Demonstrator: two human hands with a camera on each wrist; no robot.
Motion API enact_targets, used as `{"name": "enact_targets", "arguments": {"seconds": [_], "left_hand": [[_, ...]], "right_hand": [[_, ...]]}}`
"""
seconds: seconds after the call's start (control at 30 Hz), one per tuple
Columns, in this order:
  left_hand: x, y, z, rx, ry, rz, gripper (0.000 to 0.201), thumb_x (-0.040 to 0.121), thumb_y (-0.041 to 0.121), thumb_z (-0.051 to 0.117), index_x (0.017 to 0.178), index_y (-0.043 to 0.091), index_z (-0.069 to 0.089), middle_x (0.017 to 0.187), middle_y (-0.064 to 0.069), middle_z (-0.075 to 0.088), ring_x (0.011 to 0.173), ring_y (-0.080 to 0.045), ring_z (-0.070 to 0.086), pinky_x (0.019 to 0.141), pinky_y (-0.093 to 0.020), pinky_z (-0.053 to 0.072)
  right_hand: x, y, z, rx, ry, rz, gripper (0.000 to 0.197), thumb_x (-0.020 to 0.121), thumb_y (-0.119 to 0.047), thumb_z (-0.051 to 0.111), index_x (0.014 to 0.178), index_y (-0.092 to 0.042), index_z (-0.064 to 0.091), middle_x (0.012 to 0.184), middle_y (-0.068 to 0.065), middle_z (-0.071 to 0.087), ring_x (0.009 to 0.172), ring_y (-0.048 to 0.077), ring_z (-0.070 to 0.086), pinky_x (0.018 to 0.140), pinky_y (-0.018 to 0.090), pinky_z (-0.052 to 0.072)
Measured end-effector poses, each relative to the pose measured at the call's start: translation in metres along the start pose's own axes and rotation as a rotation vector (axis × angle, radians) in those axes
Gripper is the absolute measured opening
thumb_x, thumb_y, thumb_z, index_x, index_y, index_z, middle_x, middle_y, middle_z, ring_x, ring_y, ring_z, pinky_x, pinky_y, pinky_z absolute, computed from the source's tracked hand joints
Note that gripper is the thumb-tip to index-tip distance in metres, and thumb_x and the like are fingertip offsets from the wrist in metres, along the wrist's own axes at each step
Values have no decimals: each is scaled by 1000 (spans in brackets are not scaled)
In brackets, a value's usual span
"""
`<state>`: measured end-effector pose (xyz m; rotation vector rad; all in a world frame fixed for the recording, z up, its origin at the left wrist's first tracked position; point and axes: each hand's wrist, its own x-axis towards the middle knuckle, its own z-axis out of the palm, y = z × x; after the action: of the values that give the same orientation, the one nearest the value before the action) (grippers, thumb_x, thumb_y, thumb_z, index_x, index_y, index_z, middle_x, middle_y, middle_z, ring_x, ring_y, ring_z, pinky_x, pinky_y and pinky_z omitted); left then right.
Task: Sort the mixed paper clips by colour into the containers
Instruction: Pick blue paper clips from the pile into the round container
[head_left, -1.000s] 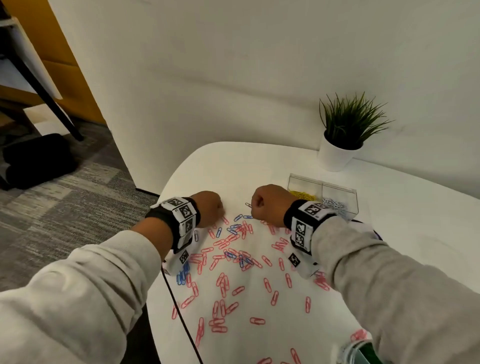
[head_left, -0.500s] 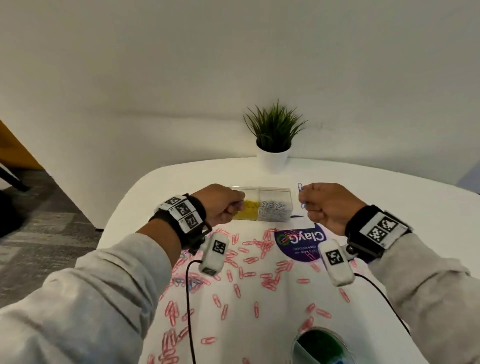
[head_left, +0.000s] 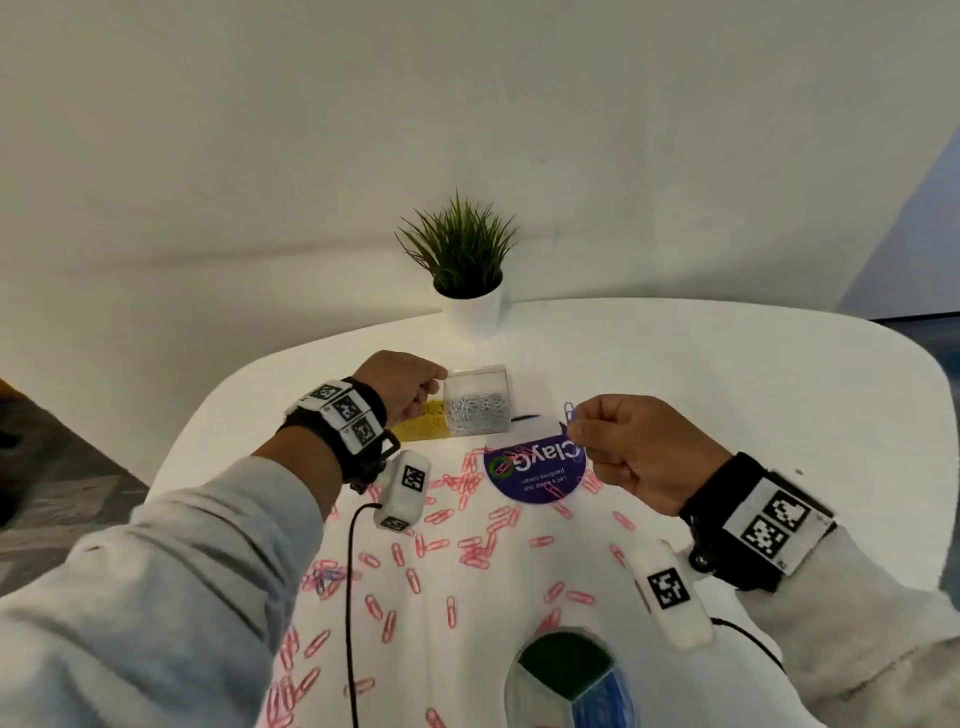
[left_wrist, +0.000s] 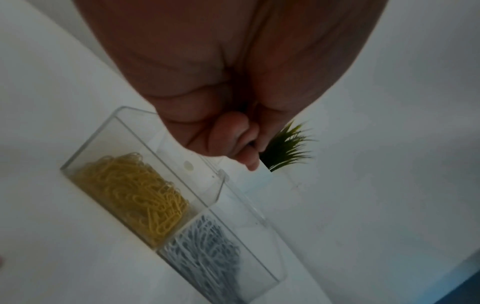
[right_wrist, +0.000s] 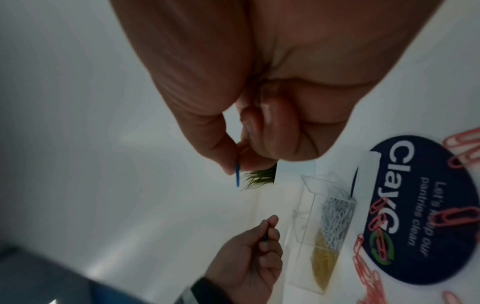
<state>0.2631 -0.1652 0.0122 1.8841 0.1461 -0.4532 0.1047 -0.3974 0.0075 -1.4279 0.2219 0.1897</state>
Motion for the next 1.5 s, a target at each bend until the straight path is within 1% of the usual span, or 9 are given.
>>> {"name": "enact_targets", "arguments": {"seconds": [0.2,0.33,0.47,0.73,0.97,1.07,1.13,1.33,1.5], "left_hand": [[-87,-31,0,-123,-225,-197,17,90,2,43,90,11,58,69,-5,50,50,-12,32,35,-17,21],[-153,-58,15,60,-362,-177,22,86,-6,44,83,10,59,65,-3,53,50,-12,36,39,-19,23],[-197,-72,31,228,-432,-97,25,85,-9,45,86,10,61,65,-1,59,52,-11,39,45,-21,26],[-231,-78,60,332,-383,-29,35,66,16,58,100,19,63,96,-12,64,67,-14,43,53,-26,31],[-241,-78,71,629,-383,198,18,85,3,51,92,9,66,85,2,63,72,-10,50,63,-28,38],[-241,-78,73,728,-367,251,19,88,5,48,92,10,66,92,0,64,86,-16,56,76,-33,44],[-239,-80,75,776,-358,297,19,90,6,47,90,17,62,91,4,61,84,-10,54,72,-26,43],[-237,-83,91,871,-369,405,24,94,5,41,92,25,55,92,8,57,81,-5,51,66,-16,36],[-251,-84,102,977,-426,614,13,95,15,50,101,26,54,96,7,58,83,-10,54,70,-20,43]], "right_hand": [[-81,9,43,-929,-339,-181,6,93,-22,64,88,-24,61,79,-11,63,68,2,54,64,15,42],[-118,37,51,-1213,-476,-124,5,97,-19,52,95,-18,56,94,-4,58,85,15,54,78,32,47],[-131,45,43,-1367,-499,-106,6,95,-20,52,98,-20,57,96,-6,55,88,17,53,81,33,48],[-138,28,35,-1123,-406,-73,24,84,-2,47,84,-26,52,82,-12,54,77,8,49,67,22,40],[-149,36,36,-1053,-487,-148,26,87,2,45,89,-21,57,98,-3,65,90,14,59,80,29,50],[-147,35,29,-1057,-447,-212,28,88,1,45,86,-24,56,88,-11,63,78,3,54,75,23,47],[-146,34,22,-1029,-409,-236,27,89,0,48,84,-25,57,83,-14,61,75,0,54,72,18,46],[-138,49,1,-631,-244,-174,25,89,6,58,84,-18,57,109,-1,72,103,8,68,94,35,55],[-135,56,-7,-734,-227,-102,41,78,-14,80,105,-32,55,122,-13,60,114,2,57,96,31,52]]}}
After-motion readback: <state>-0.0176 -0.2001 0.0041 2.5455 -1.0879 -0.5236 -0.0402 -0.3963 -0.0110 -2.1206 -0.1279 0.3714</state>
